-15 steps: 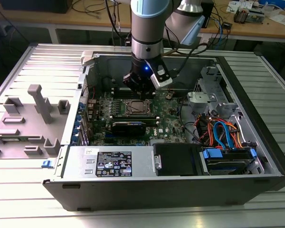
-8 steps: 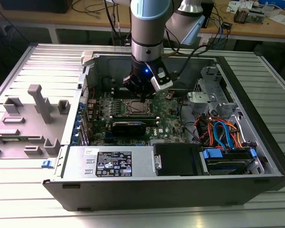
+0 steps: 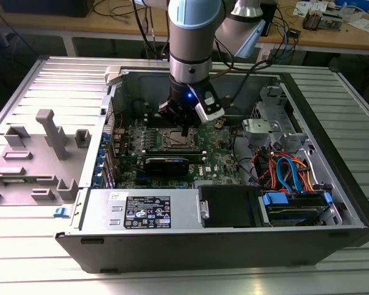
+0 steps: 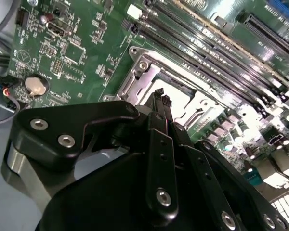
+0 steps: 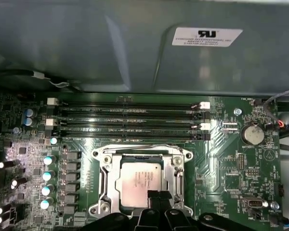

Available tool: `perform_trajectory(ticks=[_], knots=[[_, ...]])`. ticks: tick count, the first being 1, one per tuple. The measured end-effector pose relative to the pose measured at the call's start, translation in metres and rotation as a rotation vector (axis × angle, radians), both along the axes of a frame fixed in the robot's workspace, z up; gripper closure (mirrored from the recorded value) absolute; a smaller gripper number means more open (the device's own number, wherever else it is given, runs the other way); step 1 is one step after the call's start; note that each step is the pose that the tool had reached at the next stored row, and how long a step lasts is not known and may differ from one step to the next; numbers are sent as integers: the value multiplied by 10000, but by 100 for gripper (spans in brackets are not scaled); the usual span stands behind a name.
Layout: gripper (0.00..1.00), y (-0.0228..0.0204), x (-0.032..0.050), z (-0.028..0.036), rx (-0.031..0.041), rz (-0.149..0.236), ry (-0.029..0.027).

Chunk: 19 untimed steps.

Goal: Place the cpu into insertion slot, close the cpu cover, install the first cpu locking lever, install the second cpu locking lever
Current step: 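Install the second cpu locking lever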

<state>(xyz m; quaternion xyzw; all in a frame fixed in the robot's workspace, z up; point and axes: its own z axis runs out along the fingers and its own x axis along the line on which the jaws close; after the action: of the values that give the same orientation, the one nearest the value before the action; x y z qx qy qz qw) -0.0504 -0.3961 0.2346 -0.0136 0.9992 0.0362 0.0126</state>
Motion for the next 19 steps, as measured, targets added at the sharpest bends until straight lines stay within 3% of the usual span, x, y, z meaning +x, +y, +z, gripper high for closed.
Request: perform_trajectory(ticks=[3, 6, 9, 13, 14, 16, 17, 19], knots=[[89, -1, -1, 71, 1, -1, -1], [89, -41, -3, 74, 3, -3, -1], [89, -125, -9, 74, 1, -1, -1], [89, -270, -26, 74, 3, -1, 0], [89, -315, -44, 72, 35, -2, -3], [89, -350, -101, 66, 337, -1, -1], [89, -373, -130, 62, 399, -1, -1], [89, -417, -175, 52, 402, -1, -1]])
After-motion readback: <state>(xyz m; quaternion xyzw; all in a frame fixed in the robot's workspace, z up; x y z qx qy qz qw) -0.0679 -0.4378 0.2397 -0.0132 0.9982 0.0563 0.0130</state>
